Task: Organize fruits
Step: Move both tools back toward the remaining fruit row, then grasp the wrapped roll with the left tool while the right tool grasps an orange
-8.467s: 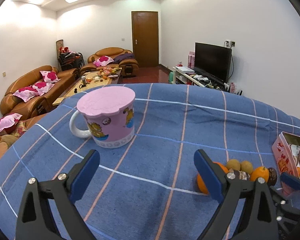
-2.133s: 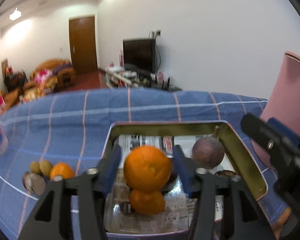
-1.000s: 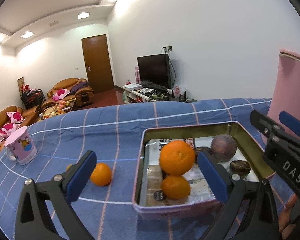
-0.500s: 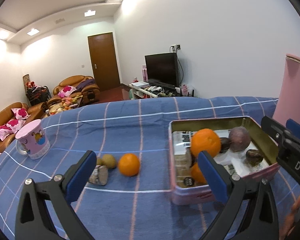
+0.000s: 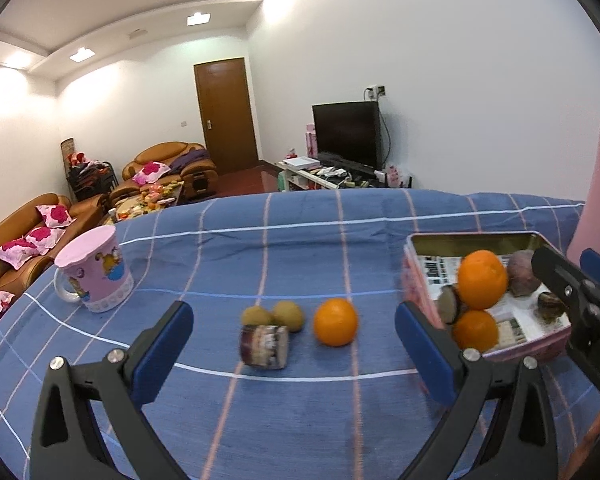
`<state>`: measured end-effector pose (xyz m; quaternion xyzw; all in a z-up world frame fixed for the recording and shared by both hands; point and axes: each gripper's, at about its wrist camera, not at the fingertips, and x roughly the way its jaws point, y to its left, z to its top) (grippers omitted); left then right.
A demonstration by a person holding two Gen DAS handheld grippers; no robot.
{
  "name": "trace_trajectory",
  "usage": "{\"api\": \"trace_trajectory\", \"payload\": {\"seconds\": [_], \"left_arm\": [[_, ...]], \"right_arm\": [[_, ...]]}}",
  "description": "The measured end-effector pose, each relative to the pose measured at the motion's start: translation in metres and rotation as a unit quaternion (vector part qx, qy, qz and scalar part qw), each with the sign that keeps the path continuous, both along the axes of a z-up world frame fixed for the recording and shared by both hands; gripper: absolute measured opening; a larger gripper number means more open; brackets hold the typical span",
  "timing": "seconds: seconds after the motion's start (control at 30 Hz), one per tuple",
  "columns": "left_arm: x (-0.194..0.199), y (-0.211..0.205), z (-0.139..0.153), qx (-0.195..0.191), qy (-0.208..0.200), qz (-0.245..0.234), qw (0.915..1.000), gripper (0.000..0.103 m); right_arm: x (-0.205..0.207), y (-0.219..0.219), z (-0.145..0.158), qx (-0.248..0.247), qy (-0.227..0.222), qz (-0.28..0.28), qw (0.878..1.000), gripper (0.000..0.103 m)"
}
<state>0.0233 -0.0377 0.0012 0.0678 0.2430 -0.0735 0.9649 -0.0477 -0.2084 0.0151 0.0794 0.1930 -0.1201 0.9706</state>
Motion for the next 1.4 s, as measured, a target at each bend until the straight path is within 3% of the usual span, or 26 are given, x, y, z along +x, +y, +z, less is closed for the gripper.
{"api": "trace_trajectory", "payload": {"seconds": [0.33, 0.77, 1.07, 1.17, 1.4], "left_arm": [[0.021, 0.045, -0.004, -0.005, 0.014, 0.032, 0.9994, 0.103], [0.055, 0.095, -0.017, -0.02, 0.067, 0.085, 0.9939, 0.103], [0.051, 0.062, -0.019, 0.02, 0.075, 0.019, 0.9968, 0.101], [0.054, 0.039, -0.026, 0.048, 0.1, -0.016, 0.9937, 0.085], [0.059, 0.015, -0.031, 0.059, 0.127, -0.06, 0.9883, 0.08]], "right_arm": [[0.015, 0.033, -0.001, -0.007, 0.003, 0.023, 1.0, 0.075], [0.038, 0.063, -0.002, -0.012, 0.013, 0.059, 0.998, 0.075], [0.039, 0.068, -0.003, -0.004, 0.012, 0.071, 0.997, 0.075], [0.039, 0.064, -0.004, 0.006, 0.015, 0.072, 0.997, 0.075], [0.041, 0.065, -0.005, 0.006, 0.021, 0.08, 0.997, 0.075]]}}
